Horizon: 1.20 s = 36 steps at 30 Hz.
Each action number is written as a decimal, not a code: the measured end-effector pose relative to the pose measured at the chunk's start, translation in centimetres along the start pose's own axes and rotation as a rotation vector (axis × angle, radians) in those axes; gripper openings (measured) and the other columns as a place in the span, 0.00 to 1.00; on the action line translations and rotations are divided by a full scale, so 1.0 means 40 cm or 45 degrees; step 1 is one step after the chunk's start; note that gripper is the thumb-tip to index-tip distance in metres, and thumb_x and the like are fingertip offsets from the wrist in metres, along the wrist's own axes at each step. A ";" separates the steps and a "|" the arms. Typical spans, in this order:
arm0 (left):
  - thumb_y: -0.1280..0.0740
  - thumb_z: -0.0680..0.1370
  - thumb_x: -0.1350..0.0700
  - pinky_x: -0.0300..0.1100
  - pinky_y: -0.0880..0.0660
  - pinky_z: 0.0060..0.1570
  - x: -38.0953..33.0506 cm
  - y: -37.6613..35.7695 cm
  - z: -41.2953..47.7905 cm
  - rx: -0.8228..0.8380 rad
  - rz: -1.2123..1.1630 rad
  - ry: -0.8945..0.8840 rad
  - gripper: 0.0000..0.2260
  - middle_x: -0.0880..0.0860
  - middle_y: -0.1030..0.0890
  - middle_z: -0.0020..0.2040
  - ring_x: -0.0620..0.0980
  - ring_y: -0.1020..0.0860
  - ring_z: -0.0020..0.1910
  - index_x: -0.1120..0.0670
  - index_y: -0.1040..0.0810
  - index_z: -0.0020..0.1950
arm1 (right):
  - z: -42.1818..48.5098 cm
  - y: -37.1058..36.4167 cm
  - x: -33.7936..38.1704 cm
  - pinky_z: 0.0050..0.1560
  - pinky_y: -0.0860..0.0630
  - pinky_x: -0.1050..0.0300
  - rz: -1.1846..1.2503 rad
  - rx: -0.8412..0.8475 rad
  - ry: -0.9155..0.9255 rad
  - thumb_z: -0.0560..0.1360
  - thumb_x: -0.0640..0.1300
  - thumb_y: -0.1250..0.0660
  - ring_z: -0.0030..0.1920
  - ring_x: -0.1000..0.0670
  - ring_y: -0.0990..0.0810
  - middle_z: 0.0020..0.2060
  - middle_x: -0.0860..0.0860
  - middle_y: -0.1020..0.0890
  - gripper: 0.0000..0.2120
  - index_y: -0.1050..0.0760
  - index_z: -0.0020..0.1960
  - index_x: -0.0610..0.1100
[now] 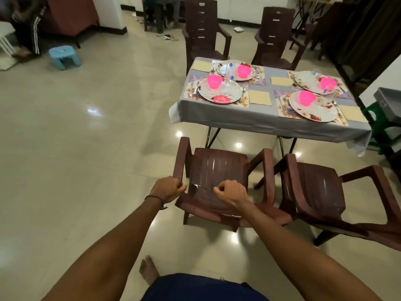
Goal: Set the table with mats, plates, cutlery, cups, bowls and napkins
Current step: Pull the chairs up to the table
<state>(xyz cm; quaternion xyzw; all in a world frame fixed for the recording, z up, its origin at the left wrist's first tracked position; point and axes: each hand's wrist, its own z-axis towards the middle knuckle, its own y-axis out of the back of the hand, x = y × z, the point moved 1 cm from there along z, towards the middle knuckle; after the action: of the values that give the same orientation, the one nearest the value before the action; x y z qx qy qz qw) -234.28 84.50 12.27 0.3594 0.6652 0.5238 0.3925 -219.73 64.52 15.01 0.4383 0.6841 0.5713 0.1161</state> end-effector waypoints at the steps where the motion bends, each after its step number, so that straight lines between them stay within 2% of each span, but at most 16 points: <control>1: 0.45 0.81 0.40 0.41 0.36 0.35 0.033 0.008 0.008 -0.011 -0.001 0.011 0.21 0.53 0.21 0.38 0.54 0.22 0.39 0.52 0.21 0.41 | 0.017 0.000 0.035 0.46 0.22 0.54 0.006 -0.006 0.009 0.75 0.59 0.39 0.39 0.49 0.19 0.36 0.53 0.17 0.17 0.19 0.38 0.50; 5: 0.45 0.81 0.41 0.42 0.37 0.32 0.198 0.056 0.029 -0.059 -0.074 0.063 0.22 0.52 0.24 0.33 0.56 0.23 0.36 0.54 0.28 0.36 | 0.112 -0.045 0.200 0.46 0.21 0.53 0.045 -0.049 -0.003 0.76 0.60 0.39 0.38 0.50 0.19 0.36 0.54 0.17 0.16 0.21 0.38 0.51; 9: 0.45 0.80 0.40 0.42 0.34 0.33 0.337 0.097 0.031 -0.143 -0.129 0.098 0.20 0.52 0.20 0.37 0.54 0.22 0.38 0.52 0.23 0.41 | 0.185 -0.091 0.358 0.45 0.19 0.51 0.104 -0.108 -0.019 0.77 0.60 0.39 0.36 0.51 0.19 0.35 0.53 0.18 0.17 0.19 0.41 0.49; 14: 0.47 0.79 0.39 0.44 0.27 0.37 0.546 0.118 0.034 -0.144 -0.212 0.132 0.20 0.49 0.19 0.40 0.51 0.21 0.41 0.49 0.22 0.42 | 0.271 -0.149 0.570 0.42 0.19 0.50 0.152 -0.158 0.043 0.76 0.54 0.39 0.35 0.49 0.19 0.35 0.53 0.18 0.13 0.20 0.43 0.48; 17: 0.46 0.79 0.40 0.45 0.26 0.38 0.638 0.109 0.041 -0.137 -0.229 0.150 0.19 0.48 0.19 0.40 0.51 0.22 0.42 0.50 0.23 0.43 | 0.330 -0.190 0.643 0.41 0.19 0.49 0.128 -0.124 0.071 0.74 0.53 0.39 0.37 0.50 0.18 0.37 0.55 0.17 0.12 0.19 0.45 0.50; 23: 0.42 0.79 0.45 0.45 0.24 0.45 0.808 0.110 0.111 -0.072 -0.292 0.129 0.12 0.45 0.18 0.47 0.48 0.21 0.49 0.47 0.21 0.51 | 0.501 -0.219 0.756 0.43 0.20 0.51 0.137 -0.143 0.013 0.72 0.50 0.38 0.43 0.47 0.17 0.41 0.53 0.15 0.10 0.19 0.45 0.51; 31: 0.38 0.78 0.50 0.44 0.26 0.51 1.120 0.147 0.388 0.008 -0.226 0.107 0.12 0.46 0.18 0.55 0.49 0.23 0.57 0.47 0.22 0.60 | 0.831 -0.249 0.905 0.40 0.28 0.56 0.150 -0.189 -0.102 0.74 0.47 0.37 0.46 0.44 0.17 0.43 0.50 0.15 0.09 0.18 0.47 0.51; 34: 0.38 0.78 0.52 0.45 0.26 0.51 1.216 0.205 0.536 -0.006 -0.230 0.091 0.14 0.47 0.21 0.60 0.50 0.24 0.60 0.48 0.23 0.63 | 0.992 -0.214 0.965 0.43 0.24 0.54 0.190 -0.231 -0.136 0.74 0.47 0.38 0.46 0.44 0.17 0.43 0.50 0.15 0.09 0.19 0.48 0.51; 36: 0.37 0.76 0.53 0.45 0.26 0.48 1.266 0.234 0.620 -0.034 -0.219 0.066 0.16 0.48 0.25 0.63 0.51 0.25 0.59 0.49 0.25 0.64 | 1.080 -0.181 1.004 0.45 0.24 0.54 0.200 -0.237 -0.139 0.74 0.46 0.38 0.47 0.44 0.18 0.44 0.50 0.15 0.10 0.20 0.50 0.51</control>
<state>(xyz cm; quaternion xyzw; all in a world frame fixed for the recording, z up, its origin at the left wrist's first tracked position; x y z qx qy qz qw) -233.31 141.63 10.52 0.2819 0.6964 0.5061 0.4236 -218.26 123.59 8.51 0.5083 0.5844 0.6149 0.1482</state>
